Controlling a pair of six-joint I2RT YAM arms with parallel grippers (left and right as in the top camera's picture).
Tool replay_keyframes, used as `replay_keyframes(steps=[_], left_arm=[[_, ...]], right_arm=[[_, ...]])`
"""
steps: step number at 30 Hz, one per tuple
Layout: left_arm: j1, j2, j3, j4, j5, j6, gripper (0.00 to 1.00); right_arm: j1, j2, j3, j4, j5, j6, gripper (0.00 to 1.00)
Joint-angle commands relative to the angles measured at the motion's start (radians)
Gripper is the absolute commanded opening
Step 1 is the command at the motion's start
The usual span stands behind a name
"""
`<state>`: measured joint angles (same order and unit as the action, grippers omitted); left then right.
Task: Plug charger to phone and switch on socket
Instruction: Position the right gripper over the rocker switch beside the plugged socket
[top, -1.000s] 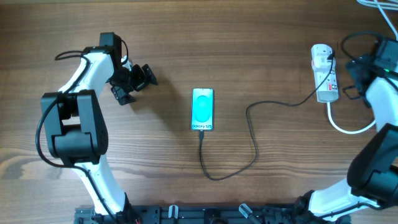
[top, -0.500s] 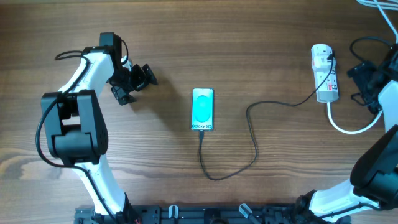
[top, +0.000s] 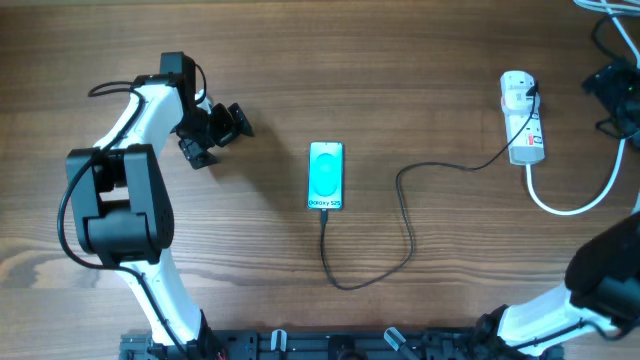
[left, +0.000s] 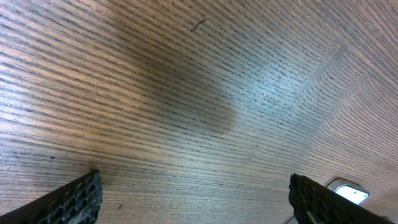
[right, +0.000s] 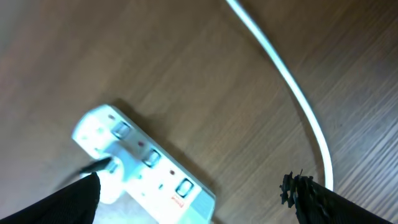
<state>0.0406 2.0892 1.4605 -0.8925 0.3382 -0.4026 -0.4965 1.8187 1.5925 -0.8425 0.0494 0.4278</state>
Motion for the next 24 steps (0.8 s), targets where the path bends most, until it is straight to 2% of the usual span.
replay_keyframes(steps=[1,11,24], left_arm=[[0.003,0.022,-0.023,0.002,-0.021,0.005,1.00],[0.003,0.022,-0.023,0.002,-0.021,0.005,1.00],[0.003,0.022,-0.022,0.002,-0.021,0.005,1.00]], right_arm=[[0.000,0.127,0.000,-0.017,0.003,-0.021,1.00],[0.000,0.348,0.000,-0.006,-0.036,-0.018,1.00],[0.000,0.368,-0.016,0.113,-0.098,-0.024,0.99]])
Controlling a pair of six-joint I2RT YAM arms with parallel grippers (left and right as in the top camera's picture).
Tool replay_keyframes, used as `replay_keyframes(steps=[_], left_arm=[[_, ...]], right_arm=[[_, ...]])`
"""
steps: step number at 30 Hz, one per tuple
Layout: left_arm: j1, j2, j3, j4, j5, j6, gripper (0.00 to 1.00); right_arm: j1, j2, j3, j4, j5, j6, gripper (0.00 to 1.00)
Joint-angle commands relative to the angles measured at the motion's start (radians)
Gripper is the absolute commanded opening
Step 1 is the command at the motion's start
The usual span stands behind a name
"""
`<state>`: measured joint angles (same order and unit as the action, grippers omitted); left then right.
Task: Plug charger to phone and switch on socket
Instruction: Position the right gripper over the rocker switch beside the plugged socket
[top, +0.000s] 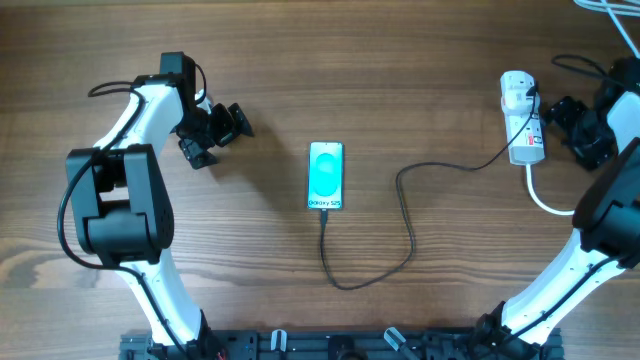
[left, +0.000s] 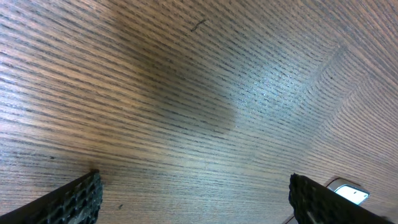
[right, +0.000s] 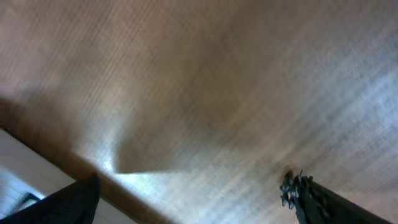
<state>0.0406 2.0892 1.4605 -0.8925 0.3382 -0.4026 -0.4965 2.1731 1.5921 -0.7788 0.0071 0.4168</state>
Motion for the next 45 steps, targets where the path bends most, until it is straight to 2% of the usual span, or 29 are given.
replay_keyframes(steps=[1,16,25,45], left_arm=[[0.003,0.022,-0.023,0.003,-0.021,0.005,1.00],[0.003,0.022,-0.023,0.002,-0.021,0.005,1.00],[0.003,0.022,-0.022,0.002,-0.021,0.005,1.00],[0.003,0.022,-0.023,0.002,-0.021,0.005,1.00]], right_arm=[[0.000,0.014,-0.019,0.069,-0.058,-0.013,1.00],[-0.002,0.013,-0.017,0.130,-0.132,-0.033,1.00],[-0.002,0.002,0.005,0.068,-0.136,-0.127,1.00],[0.000,0.002,0.003,0.018,-0.166,-0.126,1.00]])
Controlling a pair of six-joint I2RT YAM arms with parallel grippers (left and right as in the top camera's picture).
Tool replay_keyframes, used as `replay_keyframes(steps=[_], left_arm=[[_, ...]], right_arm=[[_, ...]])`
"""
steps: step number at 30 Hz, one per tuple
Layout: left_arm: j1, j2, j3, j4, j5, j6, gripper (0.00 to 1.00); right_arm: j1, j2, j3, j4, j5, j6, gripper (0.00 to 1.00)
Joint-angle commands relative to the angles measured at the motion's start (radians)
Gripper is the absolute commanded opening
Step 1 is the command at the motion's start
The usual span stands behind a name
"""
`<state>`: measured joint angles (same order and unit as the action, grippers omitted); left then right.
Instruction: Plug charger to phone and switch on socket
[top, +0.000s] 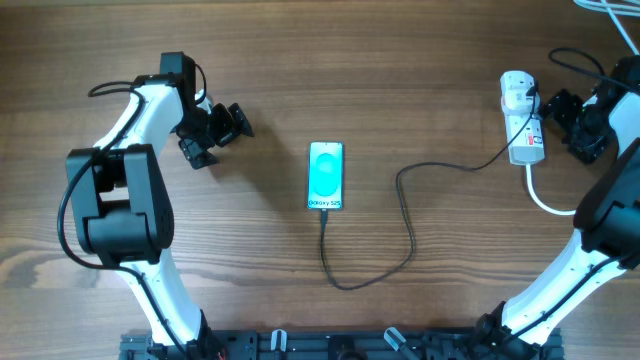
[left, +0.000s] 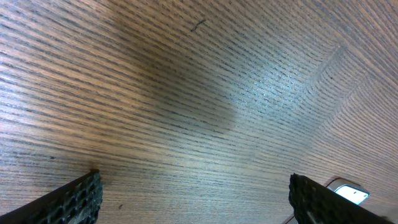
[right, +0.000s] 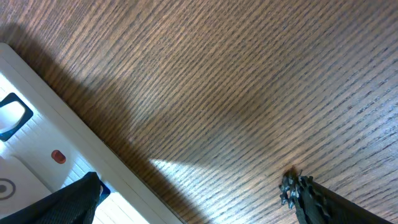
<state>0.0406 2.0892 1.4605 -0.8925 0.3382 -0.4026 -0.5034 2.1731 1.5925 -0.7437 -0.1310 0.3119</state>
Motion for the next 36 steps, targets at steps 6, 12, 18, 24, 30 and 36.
replay_keyframes(steps=[6,12,18,24,30,36], left_arm=[[0.003,0.022,-0.022,0.002,-0.021,0.005,1.00],[0.003,0.022,-0.023,0.002,-0.021,0.005,1.00],[0.003,0.022,-0.022,0.002,-0.021,0.005,1.00],[0.003,0.022,-0.022,0.002,-0.021,0.005,1.00],[0.003,0.022,-0.023,0.002,-0.021,0.005,1.00],[0.003,0.022,-0.023,0.002,-0.021,0.005,1.00]], right_arm=[[0.006,0.002,0.003,-0.023,-0.028,-0.020,1.00],[0.006,0.002,0.002,-0.036,-0.029,-0.020,1.00],[0.016,0.002,0.002,-0.024,-0.036,-0.010,1.00],[0.036,0.002,0.002,0.003,-0.034,0.005,1.00],[0.040,0.002,0.002,0.022,-0.035,0.006,1.00],[0.040,0.002,0.002,0.024,-0.035,0.005,1.00]])
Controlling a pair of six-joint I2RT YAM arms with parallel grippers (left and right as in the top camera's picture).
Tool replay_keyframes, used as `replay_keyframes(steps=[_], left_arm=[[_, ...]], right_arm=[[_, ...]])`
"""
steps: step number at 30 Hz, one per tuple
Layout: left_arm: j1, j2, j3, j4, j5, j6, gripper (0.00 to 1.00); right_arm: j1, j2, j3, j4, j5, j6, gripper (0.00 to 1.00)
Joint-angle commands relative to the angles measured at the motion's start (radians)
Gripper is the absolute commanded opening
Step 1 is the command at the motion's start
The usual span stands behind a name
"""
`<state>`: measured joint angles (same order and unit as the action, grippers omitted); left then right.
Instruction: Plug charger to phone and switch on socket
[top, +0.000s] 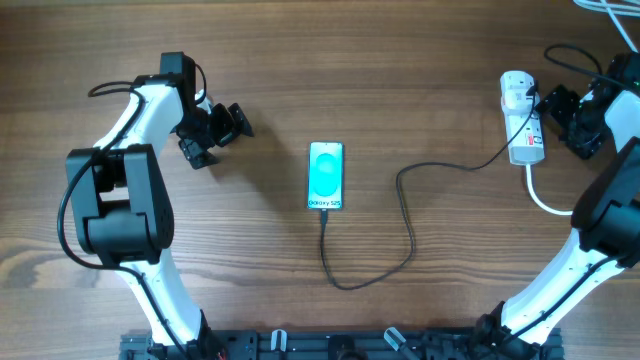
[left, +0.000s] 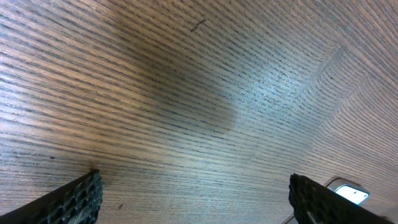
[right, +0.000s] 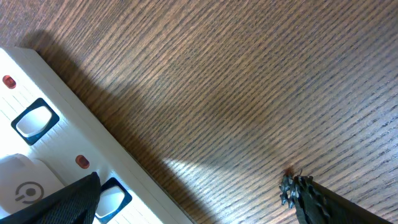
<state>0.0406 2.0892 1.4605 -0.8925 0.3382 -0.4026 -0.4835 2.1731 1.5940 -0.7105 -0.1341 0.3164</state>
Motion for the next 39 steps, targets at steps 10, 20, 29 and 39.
replay_keyframes(steps=[10,20,29,39], left_arm=[[0.003,0.022,-0.023,0.002,-0.021,0.005,1.00],[0.003,0.022,-0.022,0.002,-0.021,0.005,1.00],[0.003,0.022,-0.023,0.003,-0.021,0.005,1.00],[0.003,0.022,-0.023,0.003,-0.021,0.005,1.00]], right_arm=[[0.021,0.002,0.001,-0.050,0.067,0.001,1.00],[0.021,0.002,0.001,-0.077,0.062,0.002,1.00],[0.021,0.002,0.001,-0.074,0.017,0.000,1.00],[0.021,0.002,0.001,-0.054,0.002,-0.002,1.00]])
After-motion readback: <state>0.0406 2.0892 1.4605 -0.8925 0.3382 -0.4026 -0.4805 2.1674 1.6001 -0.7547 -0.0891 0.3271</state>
